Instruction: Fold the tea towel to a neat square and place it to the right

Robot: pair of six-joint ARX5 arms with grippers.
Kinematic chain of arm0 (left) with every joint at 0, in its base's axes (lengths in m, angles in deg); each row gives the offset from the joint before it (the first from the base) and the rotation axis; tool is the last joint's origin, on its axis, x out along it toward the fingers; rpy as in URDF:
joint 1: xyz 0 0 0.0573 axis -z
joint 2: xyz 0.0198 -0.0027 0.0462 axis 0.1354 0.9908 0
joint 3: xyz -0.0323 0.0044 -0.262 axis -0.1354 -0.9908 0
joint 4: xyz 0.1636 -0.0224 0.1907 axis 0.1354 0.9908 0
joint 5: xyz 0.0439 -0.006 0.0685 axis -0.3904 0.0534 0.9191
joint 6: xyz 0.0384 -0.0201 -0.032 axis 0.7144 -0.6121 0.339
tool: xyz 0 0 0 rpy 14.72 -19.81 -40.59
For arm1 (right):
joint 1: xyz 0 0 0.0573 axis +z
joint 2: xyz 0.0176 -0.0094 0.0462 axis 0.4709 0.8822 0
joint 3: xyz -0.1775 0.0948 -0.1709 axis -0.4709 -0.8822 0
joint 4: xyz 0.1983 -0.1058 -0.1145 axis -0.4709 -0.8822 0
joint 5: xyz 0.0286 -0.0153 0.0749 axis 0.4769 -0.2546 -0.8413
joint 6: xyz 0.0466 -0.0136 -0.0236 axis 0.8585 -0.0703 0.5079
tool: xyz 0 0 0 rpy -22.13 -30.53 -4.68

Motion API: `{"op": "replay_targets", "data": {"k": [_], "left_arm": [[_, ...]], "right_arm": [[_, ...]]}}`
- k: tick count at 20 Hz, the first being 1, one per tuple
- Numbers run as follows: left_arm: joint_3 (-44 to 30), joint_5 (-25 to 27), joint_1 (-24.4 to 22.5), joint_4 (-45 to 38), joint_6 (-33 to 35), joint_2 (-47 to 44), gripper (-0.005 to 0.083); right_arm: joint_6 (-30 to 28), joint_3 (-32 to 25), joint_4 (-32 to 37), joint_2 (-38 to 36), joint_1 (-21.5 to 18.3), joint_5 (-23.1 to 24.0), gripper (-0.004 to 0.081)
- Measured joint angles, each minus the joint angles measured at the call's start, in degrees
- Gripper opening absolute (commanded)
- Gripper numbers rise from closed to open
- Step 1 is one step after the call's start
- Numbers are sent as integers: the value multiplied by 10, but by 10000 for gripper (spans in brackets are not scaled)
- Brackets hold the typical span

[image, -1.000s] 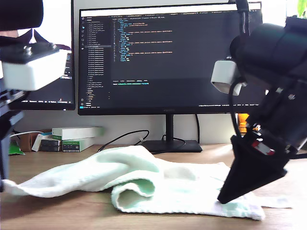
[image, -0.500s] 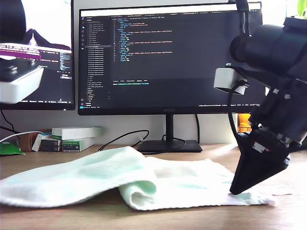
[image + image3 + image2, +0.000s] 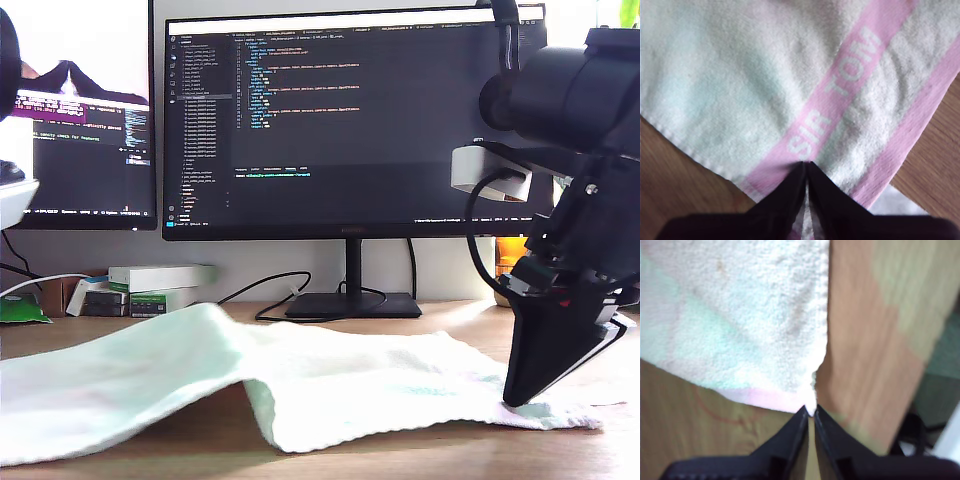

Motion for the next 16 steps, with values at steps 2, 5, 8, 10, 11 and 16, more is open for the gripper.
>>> {"op": "replay_targets", "data": {"k": [2,5,8,10,11,16], "left_arm": [[1,9,-10,19,0,0,-24],[19,17,-19,56,0,0,-24],[43,17,-31,80,0,0,-24],[47,17,-41,97,0,0,-24],[48,17,-45,108,0,0,-24],[48,1,-48,129,-11,0,-24]], "right_arm": [[15,7,-16,1,0,3,-11],[49,15,-40,1,-2,8,-11],[87,19,-54,1,-3,12,-11],[102,24,-77,1,-3,12,-11],[104,25,-82,0,-3,12,-11],[122,39,-134,2,-3,12,-11]]}}
